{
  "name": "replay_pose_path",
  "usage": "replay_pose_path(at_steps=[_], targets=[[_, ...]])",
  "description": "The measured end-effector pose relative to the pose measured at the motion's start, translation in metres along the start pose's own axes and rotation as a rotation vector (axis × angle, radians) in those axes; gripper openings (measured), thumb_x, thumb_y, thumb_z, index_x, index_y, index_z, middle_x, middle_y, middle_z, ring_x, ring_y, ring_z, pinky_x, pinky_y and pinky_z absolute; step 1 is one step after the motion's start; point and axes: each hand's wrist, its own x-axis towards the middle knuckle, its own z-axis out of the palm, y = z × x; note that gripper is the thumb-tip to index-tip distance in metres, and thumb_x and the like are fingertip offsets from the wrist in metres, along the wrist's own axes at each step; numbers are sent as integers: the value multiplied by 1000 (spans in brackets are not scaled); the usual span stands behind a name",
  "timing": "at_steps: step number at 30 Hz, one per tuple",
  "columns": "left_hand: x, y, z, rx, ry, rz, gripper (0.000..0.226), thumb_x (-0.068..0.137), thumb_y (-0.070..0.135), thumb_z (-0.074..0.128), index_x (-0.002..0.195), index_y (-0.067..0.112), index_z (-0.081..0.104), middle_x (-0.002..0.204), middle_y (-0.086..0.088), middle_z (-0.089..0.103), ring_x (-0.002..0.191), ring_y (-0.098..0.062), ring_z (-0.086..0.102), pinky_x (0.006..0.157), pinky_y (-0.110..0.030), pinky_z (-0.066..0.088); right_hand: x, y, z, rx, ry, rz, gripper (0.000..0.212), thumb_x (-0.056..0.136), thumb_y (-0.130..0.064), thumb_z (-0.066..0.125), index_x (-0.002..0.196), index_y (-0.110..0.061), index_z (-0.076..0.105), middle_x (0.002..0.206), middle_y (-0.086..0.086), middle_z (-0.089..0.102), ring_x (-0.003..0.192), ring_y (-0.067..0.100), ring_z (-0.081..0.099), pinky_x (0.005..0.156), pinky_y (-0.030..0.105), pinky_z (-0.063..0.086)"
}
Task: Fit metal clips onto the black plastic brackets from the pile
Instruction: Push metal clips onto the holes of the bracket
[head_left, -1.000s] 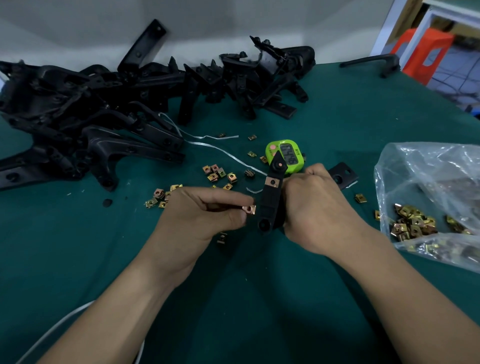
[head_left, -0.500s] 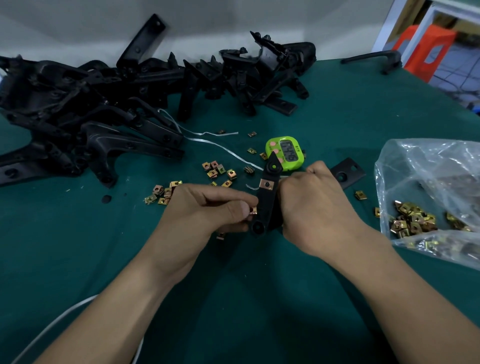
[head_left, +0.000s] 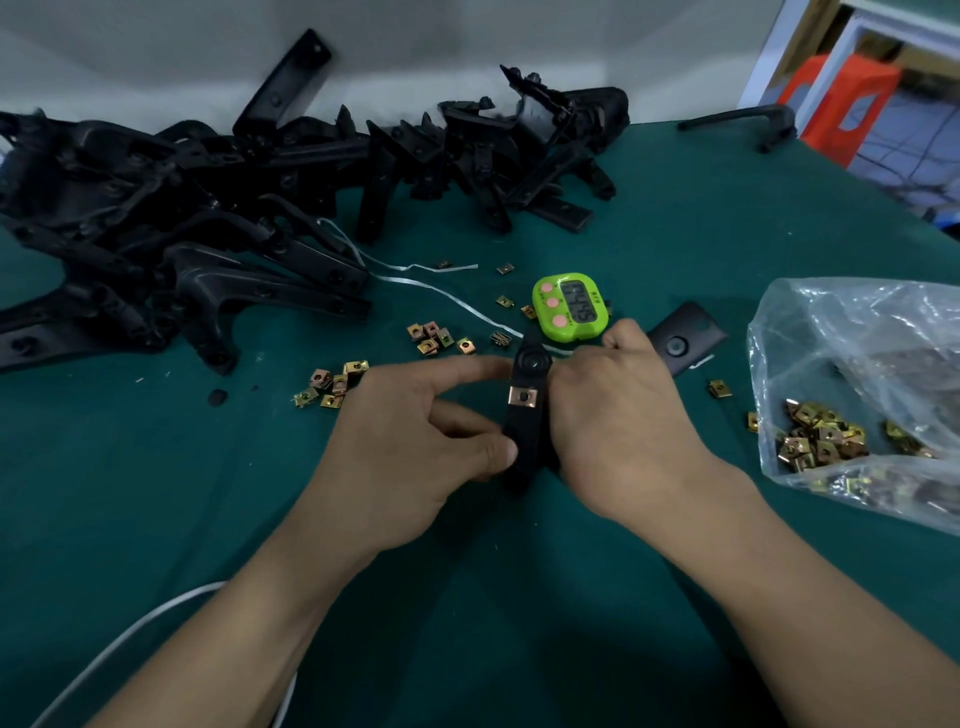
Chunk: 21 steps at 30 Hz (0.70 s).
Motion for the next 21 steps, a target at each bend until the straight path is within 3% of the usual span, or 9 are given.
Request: replay_pose_path(at_steps=[4,8,11,15,21], targets=[[4,-4,3,71,-22,-33,54,62,26,81,108,50,70,67,-1,74,57,-16,51,53,-26,40,1,-4,0,-27,-26,-15,37,66,-11,60,54,-23,27,49,-7,25,54,22,34,74,35,17],[2,-9,6,-78,-14,3,46,68,18,82,98,53,75,74,-1,77,63,-8,63,62,-22,50,3,-2,-2,-4,-56,26,45,61,-14,68,53,-23,25,49,-5,37,52,23,33,71,34,10],[6,-10,3,-285,-58,-50,32,75,18,78,101,37,80,83,-5,78,72,-10,69,68,-20,55,1,5,3,69,-103,108,34,66,-18,66,59,-23,33,60,-4,51,56,20,35,73,32,15],[11,-9,-6,-318,-234,-73,30,83,15,71,109,25,80,98,-7,78,82,-9,69,72,-18,53,-1,12,7,186,-125,159,28,66,-18,61,62,-24,34,57,-7,37,55,16,29,75,32,22],[13,-15,-4,-391,-272,-95,39,76,4,75,114,15,78,96,-14,78,84,-16,68,75,-16,52,0,7,4,97,-99,101,37,63,-15,67,60,-24,31,56,-10,35,52,14,27,70,30,9]])
